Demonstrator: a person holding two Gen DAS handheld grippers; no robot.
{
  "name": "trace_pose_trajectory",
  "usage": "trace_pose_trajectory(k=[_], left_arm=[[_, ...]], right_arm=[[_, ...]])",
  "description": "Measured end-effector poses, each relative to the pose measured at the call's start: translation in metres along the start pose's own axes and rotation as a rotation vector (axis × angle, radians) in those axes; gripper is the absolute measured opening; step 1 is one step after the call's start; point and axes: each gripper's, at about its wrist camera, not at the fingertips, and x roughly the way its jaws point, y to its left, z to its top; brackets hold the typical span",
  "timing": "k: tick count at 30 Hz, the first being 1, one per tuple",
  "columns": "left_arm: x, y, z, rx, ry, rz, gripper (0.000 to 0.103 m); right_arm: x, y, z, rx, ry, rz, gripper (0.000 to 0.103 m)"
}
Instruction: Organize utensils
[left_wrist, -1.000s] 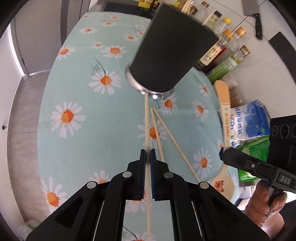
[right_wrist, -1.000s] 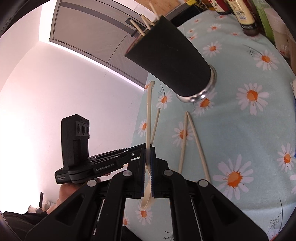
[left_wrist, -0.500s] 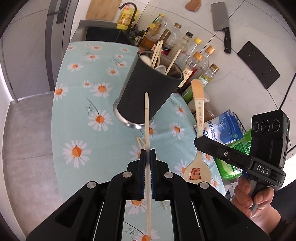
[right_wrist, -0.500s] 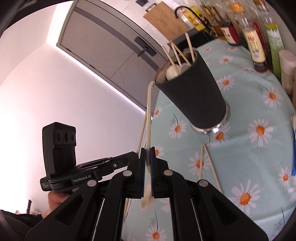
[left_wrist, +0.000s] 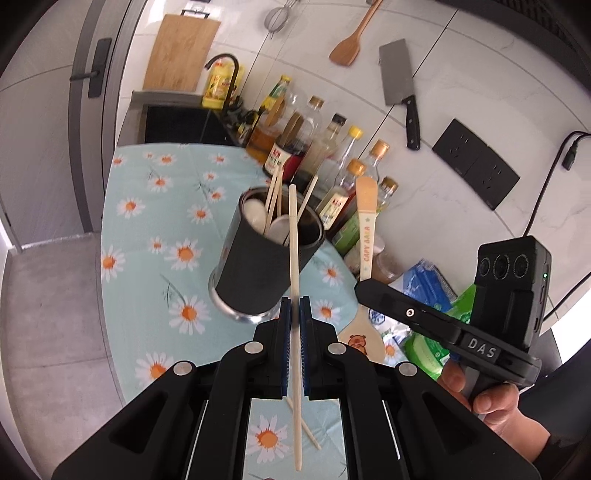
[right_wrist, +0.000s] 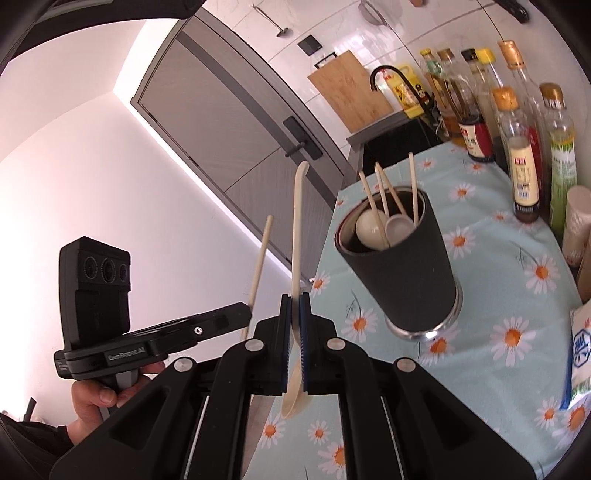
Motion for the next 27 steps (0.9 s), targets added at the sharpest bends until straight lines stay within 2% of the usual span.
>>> trace_pose_trajectory(k=[7,17,20,27], left_arm=[[-0.001,-0.001,0.028,0.006,-0.075,-0.053,0.004],[-0.003,-0.002,0.071,0.019,-0.182,-0.099,0.004],[-0.002,-0.002,0.082,0.046,-0.221,-0.074,0.004],[0.007,0.008,0.103,0.034,-0.285,-0.131,0.004]], right_arm=[[-0.001,0.005,0.025,-0.046,-0.073,-0.034,0.006],[0.007,-0.008,0.063,-0.033,-0.2,-0.086,0.006],[0.015,-0.011,0.072,-0.047,-0.217,-0.105,0.006],[0.031,-0.015,0.087,-0.077,-0.247,-0.129,0.006]])
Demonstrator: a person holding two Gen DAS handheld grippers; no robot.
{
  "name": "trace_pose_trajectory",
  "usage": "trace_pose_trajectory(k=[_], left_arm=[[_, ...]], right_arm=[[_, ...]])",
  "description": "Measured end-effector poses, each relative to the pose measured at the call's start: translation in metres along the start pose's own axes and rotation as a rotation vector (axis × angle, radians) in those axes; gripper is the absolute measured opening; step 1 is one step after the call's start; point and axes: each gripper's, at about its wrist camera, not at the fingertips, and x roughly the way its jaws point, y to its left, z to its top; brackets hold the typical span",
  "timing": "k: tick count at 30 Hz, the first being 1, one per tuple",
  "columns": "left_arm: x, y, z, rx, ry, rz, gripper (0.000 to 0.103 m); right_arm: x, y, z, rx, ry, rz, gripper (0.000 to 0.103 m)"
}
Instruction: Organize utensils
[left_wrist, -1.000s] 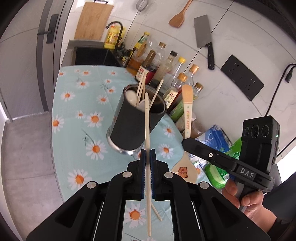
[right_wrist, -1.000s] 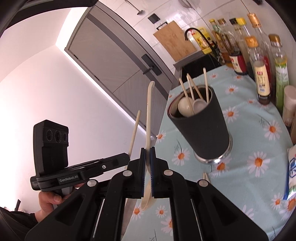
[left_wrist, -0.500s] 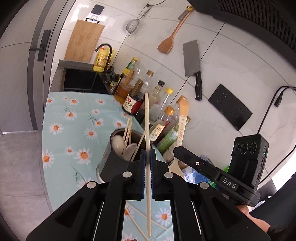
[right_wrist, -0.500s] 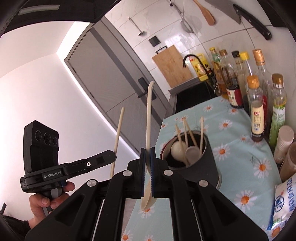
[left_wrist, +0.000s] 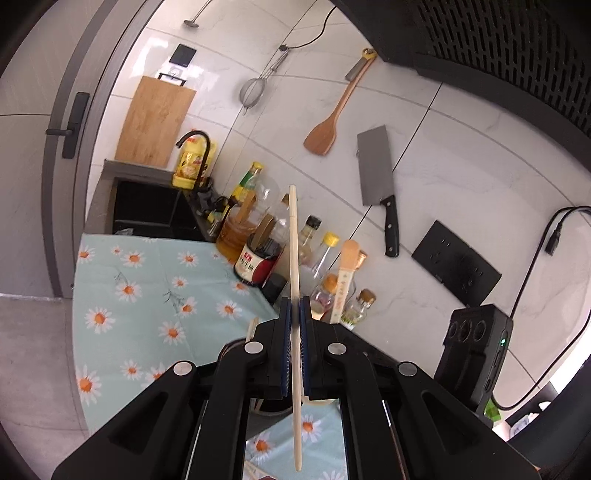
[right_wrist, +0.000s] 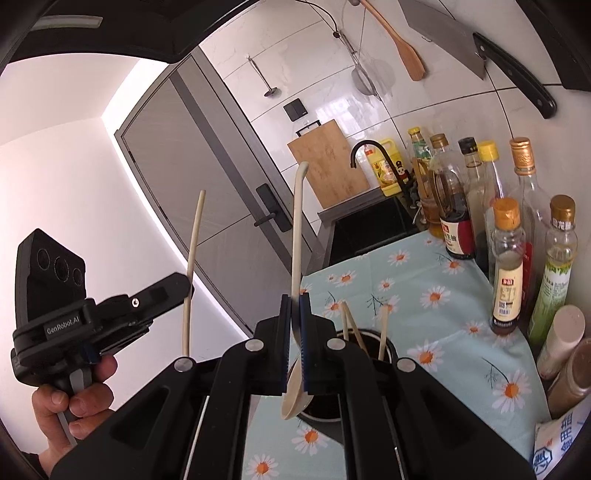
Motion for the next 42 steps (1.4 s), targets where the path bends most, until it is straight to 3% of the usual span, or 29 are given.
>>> trace_pose_trajectory(k=[8,18,38,39,41,42], left_arm=[[0.014,-0.009,0.011,0.099,-0.127,-0.047,0.004],[0.046,0.0,-0.009,0.144,-0.18,-0.065,0.004],[0.083,0.024,-0.046,0.156,-0.103,-0.041,0.004],[0.083,0.025,-0.047,0.156,-0.099,-0.041,0.005],[0.082,0.026,-0.047,0.151,-0.09,-0.045,0.005],[0.082,0.026,-0.047,0.15,-0.082,-0.045,0.005]], right_arm=[[0.013,-0.003,0.006,-0.001,-0.02,-0.011,0.006],[0.023,-0.019,-0.003,0.055,-0.046,-0.048,0.006],[0.046,-0.039,-0.044,0.113,0.034,-0.097,0.006],[0.046,-0.038,-0.045,0.112,0.036,-0.098,0.007],[0.045,-0.038,-0.045,0.118,0.039,-0.096,0.023],[0.044,-0.038,-0.044,0.123,0.037,-0.096,0.026]])
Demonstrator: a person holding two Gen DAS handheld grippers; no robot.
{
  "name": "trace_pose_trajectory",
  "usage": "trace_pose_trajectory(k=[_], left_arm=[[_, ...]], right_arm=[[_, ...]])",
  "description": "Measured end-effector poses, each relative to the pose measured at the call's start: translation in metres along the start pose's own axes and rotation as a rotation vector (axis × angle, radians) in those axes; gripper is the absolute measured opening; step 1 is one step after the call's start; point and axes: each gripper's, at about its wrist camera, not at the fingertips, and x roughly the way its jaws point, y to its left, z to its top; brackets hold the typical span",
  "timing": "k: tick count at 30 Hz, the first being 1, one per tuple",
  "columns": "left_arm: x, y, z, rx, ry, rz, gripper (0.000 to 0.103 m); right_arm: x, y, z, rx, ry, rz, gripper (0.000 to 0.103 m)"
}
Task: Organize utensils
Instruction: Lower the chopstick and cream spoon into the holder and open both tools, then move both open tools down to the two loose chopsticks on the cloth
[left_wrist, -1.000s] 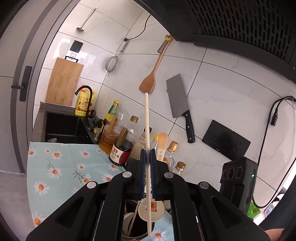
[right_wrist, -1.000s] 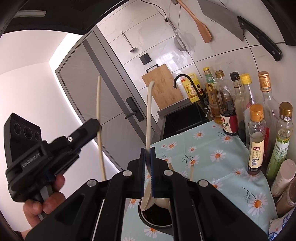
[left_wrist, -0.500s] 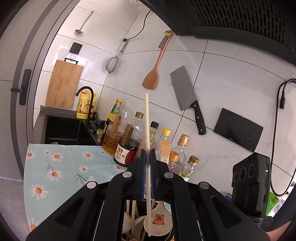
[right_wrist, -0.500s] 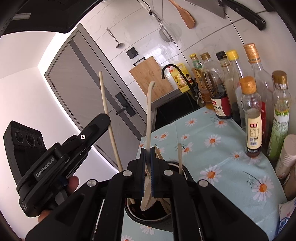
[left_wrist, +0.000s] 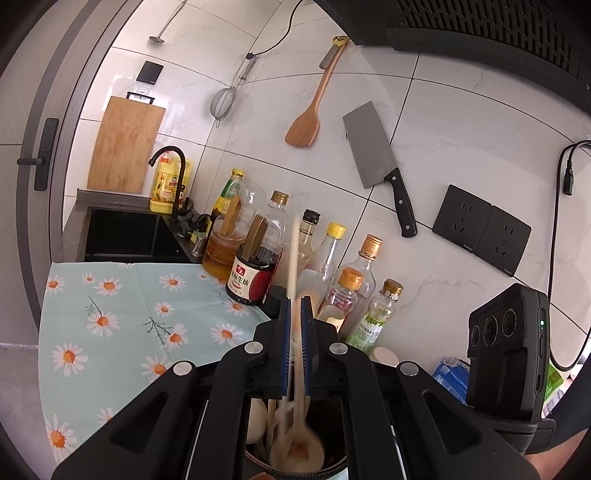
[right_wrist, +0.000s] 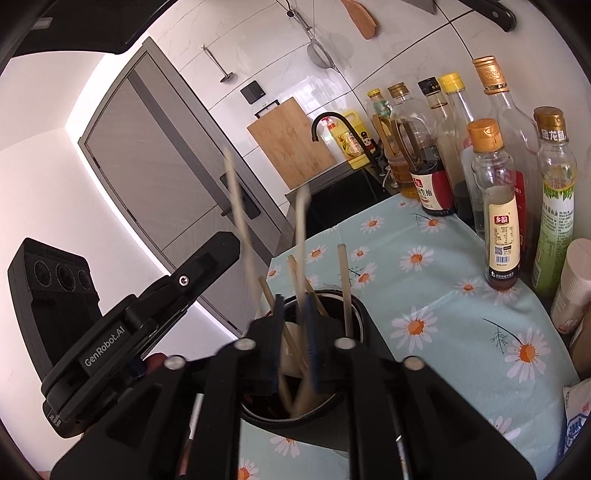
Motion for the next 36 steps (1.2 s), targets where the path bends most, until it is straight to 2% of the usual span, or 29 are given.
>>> trace_pose_trajectory(k=[3,7,8,9,11,27,30,36], left_arm=[[0.0,0.001,-0.001,-0.01,0.028,-0.009,0.005],[-0.004,-0.001,0.0,-0.011,0.028,-0.007,0.006],[-0.006,-0.001,0.0,-0.015,0.027,-0.009,0.01],[-0.007,-0.001,0.0,-0.017,0.027,-0.008,0.024],[-0.011,-0.001,0.0,-0.025,0.022,-0.017,0.041],[-0.058,-0.018,0.001,-0.013,0.001,-0.001,0.041],[-0.072,-0.026,-0.003,-0.006,0.021,-0.025,0.041],[-0.105,-0.043,-0.016,0.027,0.052,-0.017,0.041]], right_arm=[[-0.004,-0.002,0.002,0.026,-0.001,0.003,0.028],[-0.015,0.0,0.004,0.036,-0.018,0.003,0.029],[-0.017,0.0,0.004,0.034,-0.021,0.004,0.029],[-0.02,0.0,0.005,0.035,-0.024,0.004,0.029],[-0.025,0.0,0.005,0.041,-0.029,0.002,0.029],[-0.07,0.02,0.005,-0.005,-0.074,0.002,0.029],[-0.082,0.026,0.006,-0.025,-0.055,0.019,0.03],[-0.108,0.04,0.004,-0.105,-0.006,0.014,0.03]])
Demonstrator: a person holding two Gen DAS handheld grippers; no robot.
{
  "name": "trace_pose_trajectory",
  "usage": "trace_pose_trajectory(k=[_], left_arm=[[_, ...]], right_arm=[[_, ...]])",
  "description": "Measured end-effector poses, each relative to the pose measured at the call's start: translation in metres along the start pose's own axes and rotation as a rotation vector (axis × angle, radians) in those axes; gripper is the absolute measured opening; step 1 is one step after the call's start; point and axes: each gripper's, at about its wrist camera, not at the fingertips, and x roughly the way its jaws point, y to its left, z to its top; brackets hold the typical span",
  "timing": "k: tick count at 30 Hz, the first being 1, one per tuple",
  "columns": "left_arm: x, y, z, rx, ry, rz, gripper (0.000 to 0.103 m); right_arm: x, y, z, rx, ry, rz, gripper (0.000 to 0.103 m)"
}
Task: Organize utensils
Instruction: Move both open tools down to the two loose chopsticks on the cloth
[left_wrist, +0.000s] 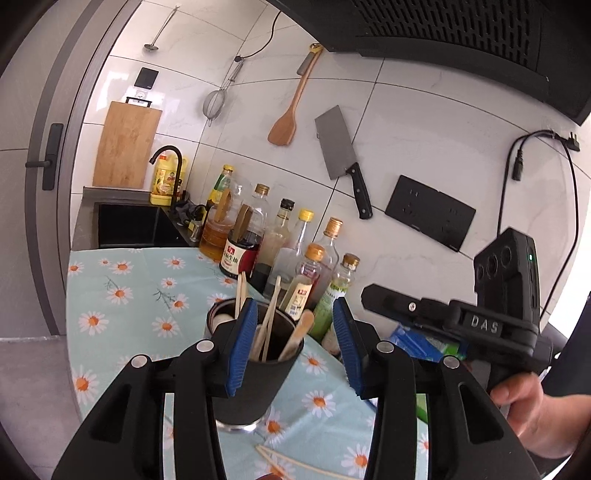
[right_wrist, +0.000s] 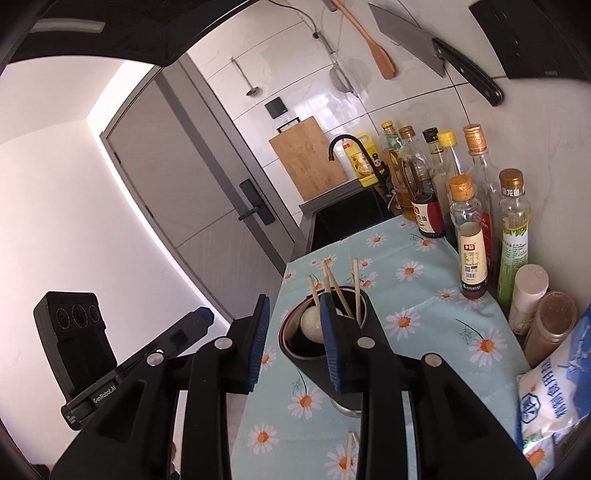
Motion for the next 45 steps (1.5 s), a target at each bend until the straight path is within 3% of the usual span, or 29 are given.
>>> trace_pose_trajectory(k=[2,4,5,9,14,21,31,37,45], left_arm=[[-0.011,-0.005,-0.004,0.005,0.01,0.004,0.041],[-0.019,-0.009,-0.007,0.002,0.022,0.008,0.041],[-0.024,-0.011,-0.008,-0.001,0.029,0.016,0.041],[-0.041,-0.014,-0.013,-0.021,0.055,0.043,0.041],[-0.05,-0.015,-0.026,-0.062,0.125,0.069,0.041],[-0.052,-0.013,-0.055,-0.107,0.205,0.121,0.041],[-0.056,-0.005,-0.096,-0.2,0.269,0.211,0.041],[-0.057,-0.004,-0.122,-0.269,0.303,0.256,0.041],[-0.057,-0.002,-0.148,-0.329,0.345,0.294,0.041]], right_arm=[[-0.008,0.007,-0.001,-0.05,0.024,-0.013,0.031],[-0.012,0.013,-0.005,-0.085,0.059,-0.025,0.043],[-0.014,0.015,-0.006,-0.097,0.076,-0.021,0.043],[-0.016,0.024,-0.015,-0.164,0.158,-0.042,0.043],[-0.001,0.026,-0.034,-0.21,0.338,-0.076,0.044],[0.017,0.018,-0.055,-0.268,0.486,-0.094,0.044],[0.062,0.018,-0.085,-0.383,0.734,-0.079,0.044],[0.089,0.011,-0.1,-0.423,0.829,-0.156,0.044],[0.122,-0.003,-0.131,-0.454,1.015,-0.18,0.044]])
